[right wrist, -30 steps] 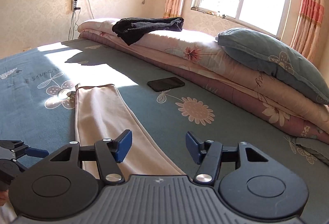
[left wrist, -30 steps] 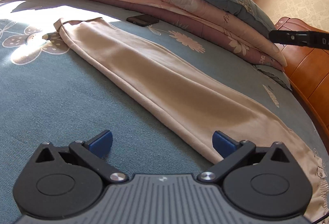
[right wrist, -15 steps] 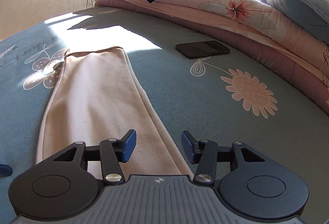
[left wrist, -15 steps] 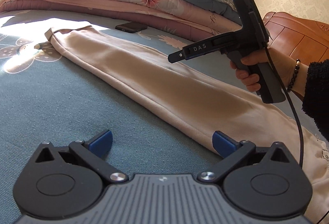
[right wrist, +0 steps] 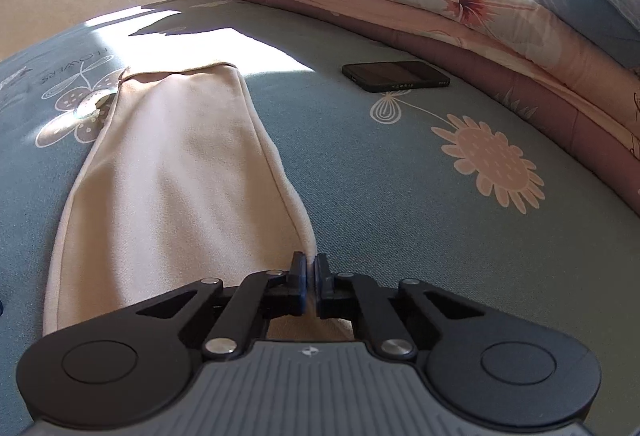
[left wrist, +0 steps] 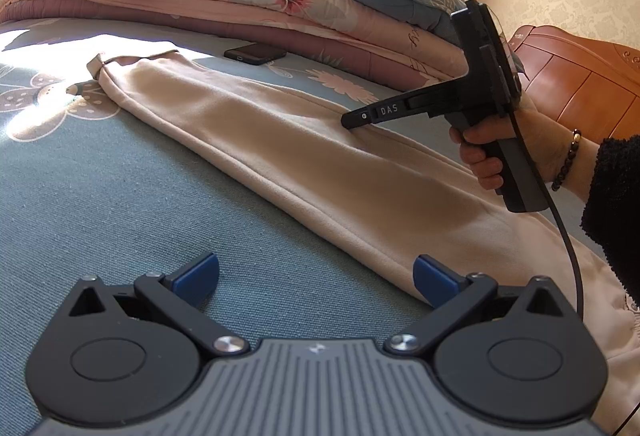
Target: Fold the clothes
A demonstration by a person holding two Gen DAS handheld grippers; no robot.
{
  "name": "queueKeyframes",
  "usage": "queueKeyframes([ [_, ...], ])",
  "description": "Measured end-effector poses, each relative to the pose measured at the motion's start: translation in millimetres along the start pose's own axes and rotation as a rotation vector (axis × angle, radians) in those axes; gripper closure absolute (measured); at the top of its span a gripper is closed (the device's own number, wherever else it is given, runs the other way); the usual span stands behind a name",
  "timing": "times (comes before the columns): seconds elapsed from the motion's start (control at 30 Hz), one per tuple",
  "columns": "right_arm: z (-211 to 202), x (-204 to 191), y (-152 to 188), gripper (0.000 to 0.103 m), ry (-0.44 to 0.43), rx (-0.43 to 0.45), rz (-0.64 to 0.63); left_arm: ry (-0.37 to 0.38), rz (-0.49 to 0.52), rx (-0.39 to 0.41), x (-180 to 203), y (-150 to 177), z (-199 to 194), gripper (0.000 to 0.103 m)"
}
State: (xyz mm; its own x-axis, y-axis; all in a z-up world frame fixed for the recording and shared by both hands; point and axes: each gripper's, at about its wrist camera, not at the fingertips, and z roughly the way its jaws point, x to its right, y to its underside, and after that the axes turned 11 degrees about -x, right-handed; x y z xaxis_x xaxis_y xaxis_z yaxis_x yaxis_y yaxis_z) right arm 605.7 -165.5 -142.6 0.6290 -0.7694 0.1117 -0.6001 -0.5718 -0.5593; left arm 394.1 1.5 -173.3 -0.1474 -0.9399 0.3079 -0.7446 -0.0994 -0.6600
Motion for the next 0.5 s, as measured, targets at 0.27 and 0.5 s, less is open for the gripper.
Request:
queueKeyframes([
  [0.27,23,-7,-6,0.094,0.171,-0.023,0.017,0.001,-0.001,0.001,-1,0,-1,0.001],
  [0.5,-13,-9,-9,0.081,0.193,0.068,0.143,0.005,-0.004,0.003,-2,1,-2,0.001],
])
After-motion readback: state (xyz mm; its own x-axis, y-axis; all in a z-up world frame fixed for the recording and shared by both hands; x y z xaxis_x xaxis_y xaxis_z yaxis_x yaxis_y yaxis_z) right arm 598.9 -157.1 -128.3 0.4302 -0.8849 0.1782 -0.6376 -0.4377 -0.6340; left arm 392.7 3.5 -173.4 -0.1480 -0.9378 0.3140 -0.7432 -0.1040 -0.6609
